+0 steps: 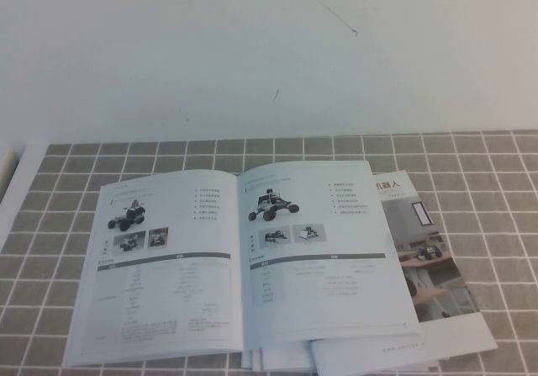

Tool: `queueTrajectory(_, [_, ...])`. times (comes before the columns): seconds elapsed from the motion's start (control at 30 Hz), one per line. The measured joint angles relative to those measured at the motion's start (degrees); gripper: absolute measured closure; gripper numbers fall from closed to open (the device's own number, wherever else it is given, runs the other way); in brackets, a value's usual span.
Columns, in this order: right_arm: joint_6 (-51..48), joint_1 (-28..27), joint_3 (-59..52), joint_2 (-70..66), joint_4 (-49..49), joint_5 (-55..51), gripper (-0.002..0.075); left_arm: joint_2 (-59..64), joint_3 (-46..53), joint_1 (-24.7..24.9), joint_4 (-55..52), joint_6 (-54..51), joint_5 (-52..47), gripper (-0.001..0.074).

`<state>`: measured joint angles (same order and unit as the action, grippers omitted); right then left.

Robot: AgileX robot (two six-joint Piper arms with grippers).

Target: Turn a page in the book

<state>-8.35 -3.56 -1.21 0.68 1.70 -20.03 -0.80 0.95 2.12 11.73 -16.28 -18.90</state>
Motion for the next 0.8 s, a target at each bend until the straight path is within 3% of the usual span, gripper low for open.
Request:
queueTrajectory(0.53, [-1.9, 0.0, 0.0, 0.0, -0.2, 0.5, 0.0729, 0.0, 0.2, 0.0, -0.2, 0.0, 2.4, 0.0738])
queueTrajectory(0.8, [-1.9, 0.0, -0.4, 0.0, -0.3, 10.8, 0.0729, 0.0, 0.3, 0.0, -0.3, 0.0, 6.9, 0.0738])
